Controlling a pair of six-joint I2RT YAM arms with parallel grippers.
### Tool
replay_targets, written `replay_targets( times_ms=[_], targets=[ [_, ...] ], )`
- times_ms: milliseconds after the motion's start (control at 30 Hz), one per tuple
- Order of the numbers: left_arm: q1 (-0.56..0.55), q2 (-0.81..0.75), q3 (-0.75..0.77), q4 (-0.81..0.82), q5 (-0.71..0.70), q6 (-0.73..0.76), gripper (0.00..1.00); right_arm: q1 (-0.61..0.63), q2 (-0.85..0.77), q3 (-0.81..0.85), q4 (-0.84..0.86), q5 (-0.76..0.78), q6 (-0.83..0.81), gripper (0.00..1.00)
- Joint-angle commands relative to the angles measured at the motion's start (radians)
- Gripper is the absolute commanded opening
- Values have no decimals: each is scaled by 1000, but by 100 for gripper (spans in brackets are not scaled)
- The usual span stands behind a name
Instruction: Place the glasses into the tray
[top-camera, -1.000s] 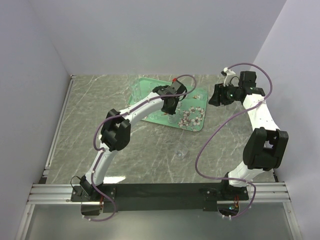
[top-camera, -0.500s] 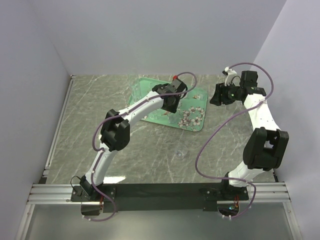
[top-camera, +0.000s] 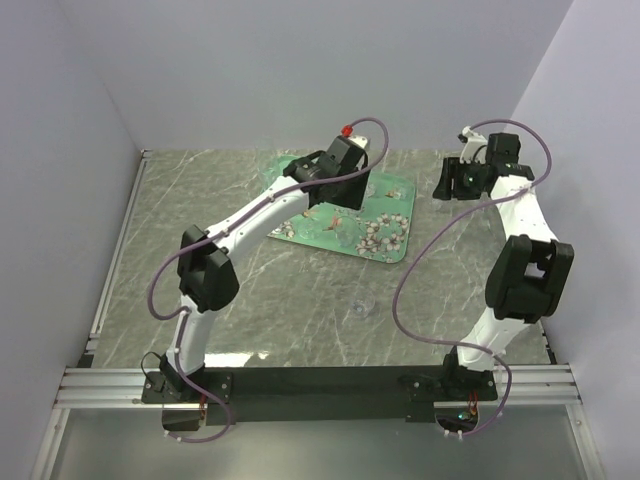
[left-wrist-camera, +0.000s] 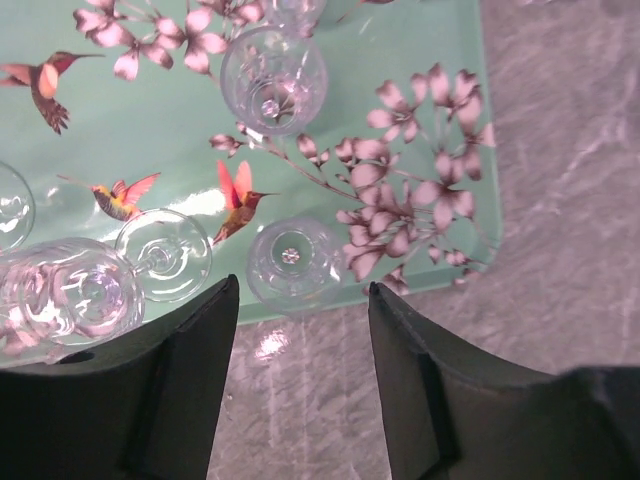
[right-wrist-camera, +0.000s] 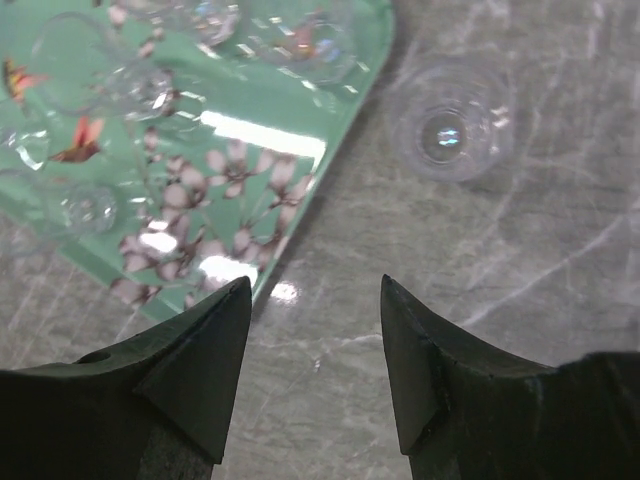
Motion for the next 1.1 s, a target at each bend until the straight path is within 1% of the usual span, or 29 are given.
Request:
replay_targets(
  times_ms=[0, 167, 333, 500, 633, 700, 867, 967, 1067],
  targets=[
    [-7, -85, -25, 76, 71, 16, 62, -12, 55, 87, 48, 113, 75, 61],
    [-19, -125, -73, 107, 100, 22, 64, -12, 153, 179, 65, 192, 133, 58],
    [-38, -198, -152, 158, 111, 40, 66, -12, 297, 342, -6, 230, 149, 50],
    [-53, -280, -229, 190, 137, 73, 67, -11, 369, 408, -18, 259, 135, 50],
    [-62, -349, -335, 233, 166, 79, 68, -12, 402, 417, -26, 276, 113, 48],
    [-67, -386, -362, 251, 169, 83, 70, -12, 412, 420, -27, 276, 106, 47],
    [-85, -460, -435, 270, 137, 117, 75, -12, 443, 425, -35, 268, 100, 43],
    [-90, -513, -476, 294, 134, 143, 76, -11, 454, 419, -33, 265, 100, 40],
    [-99, -579, -539, 336, 122, 169, 79, -11, 452, 402, -26, 264, 96, 33]
  ],
)
